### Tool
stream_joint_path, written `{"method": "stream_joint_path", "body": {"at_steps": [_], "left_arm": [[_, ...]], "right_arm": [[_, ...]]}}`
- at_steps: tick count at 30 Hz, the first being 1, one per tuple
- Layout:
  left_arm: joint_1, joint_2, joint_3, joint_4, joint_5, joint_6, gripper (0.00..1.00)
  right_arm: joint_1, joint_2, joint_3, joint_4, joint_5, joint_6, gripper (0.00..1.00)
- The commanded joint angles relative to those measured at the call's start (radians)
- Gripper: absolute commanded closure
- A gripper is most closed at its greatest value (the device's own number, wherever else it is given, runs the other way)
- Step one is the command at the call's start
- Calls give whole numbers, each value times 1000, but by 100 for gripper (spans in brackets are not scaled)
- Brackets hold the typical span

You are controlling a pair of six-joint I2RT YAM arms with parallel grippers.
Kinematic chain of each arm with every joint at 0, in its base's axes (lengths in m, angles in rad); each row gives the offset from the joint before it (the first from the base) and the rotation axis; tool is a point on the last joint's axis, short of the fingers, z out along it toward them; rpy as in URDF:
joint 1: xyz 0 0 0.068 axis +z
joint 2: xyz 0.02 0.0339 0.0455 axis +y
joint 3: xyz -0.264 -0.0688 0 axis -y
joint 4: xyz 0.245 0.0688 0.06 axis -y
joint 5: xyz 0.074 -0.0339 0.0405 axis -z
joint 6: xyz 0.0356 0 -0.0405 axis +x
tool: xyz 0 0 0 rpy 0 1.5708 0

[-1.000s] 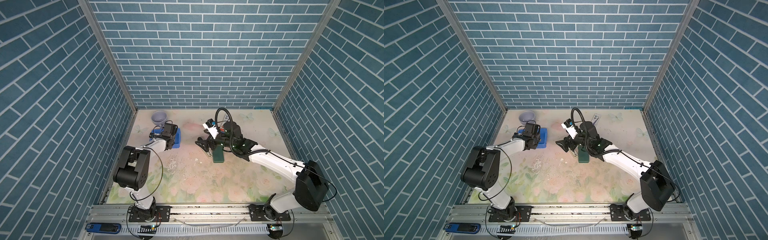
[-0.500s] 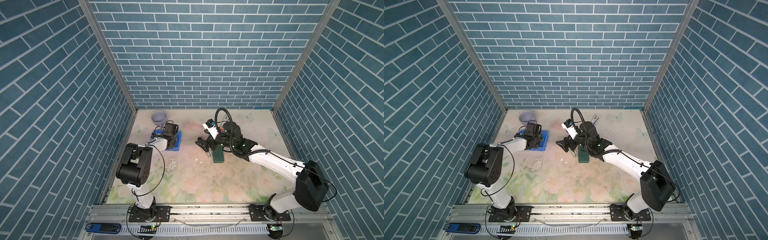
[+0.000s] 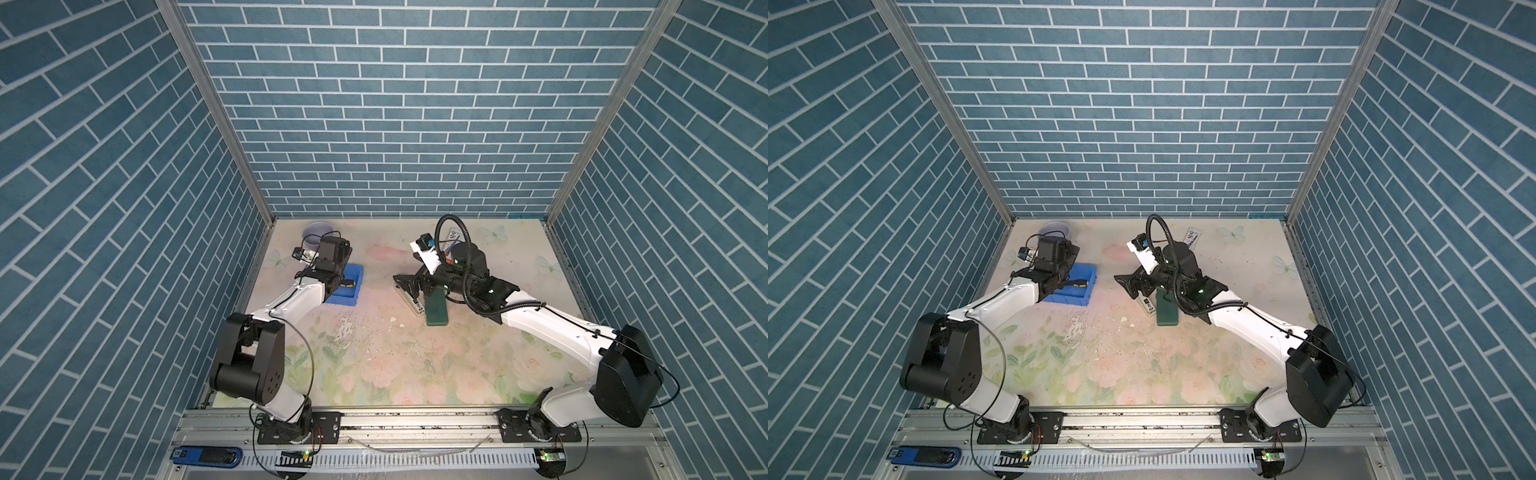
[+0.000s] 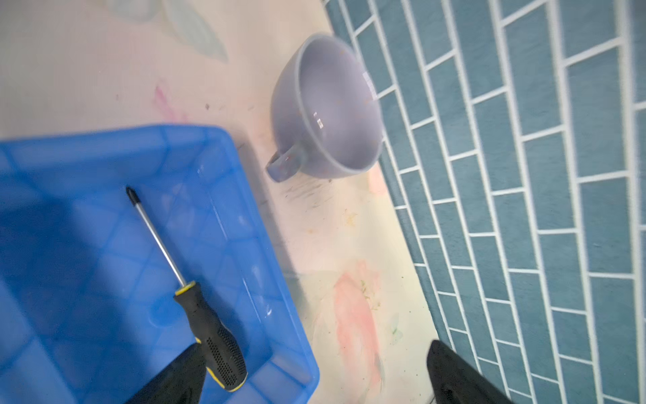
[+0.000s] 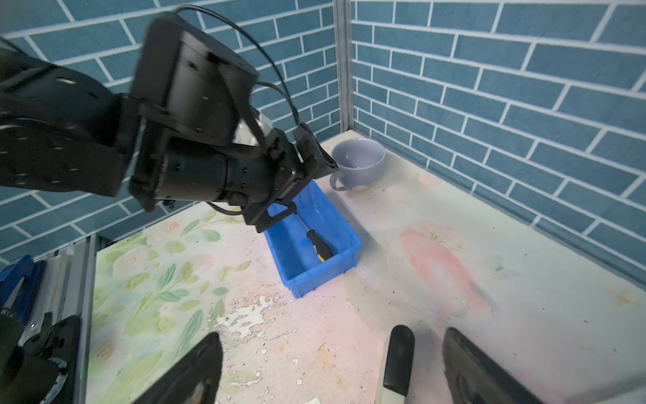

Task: Put the screwdriver in the bin
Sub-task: Place the screwdriver in the bin, then reset both arms

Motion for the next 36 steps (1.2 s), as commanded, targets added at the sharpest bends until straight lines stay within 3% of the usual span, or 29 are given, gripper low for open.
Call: {"method": "stream_joint_path", "body": {"at_steps": [1, 9, 13, 18, 25, 31, 36], "left_arm": [[-4, -85, -58, 6, -69, 279, 0], [-6, -337, -276, 231, -63, 820, 0], [-6, -434, -367, 262, -18, 1073, 0], [-4, -500, -478, 348, -3, 1257, 0], [-3, -496, -566, 460, 29, 1422, 0], [23, -412, -622, 600, -7, 1444, 0], [59, -329, -657, 728, 9, 1429, 0]], "right_arm": [[-30, -60, -63, 60, 81, -10, 3], [-159, -152, -213, 150, 208, 59, 2], [-227, -206, -289, 154, 309, 50, 1], [-312, -270, -383, 156, 416, -6, 1], [-429, -313, -493, 178, 539, -96, 1], [-544, -285, -605, 297, 605, -96, 1], [-659, -189, -678, 476, 556, -43, 1]]}}
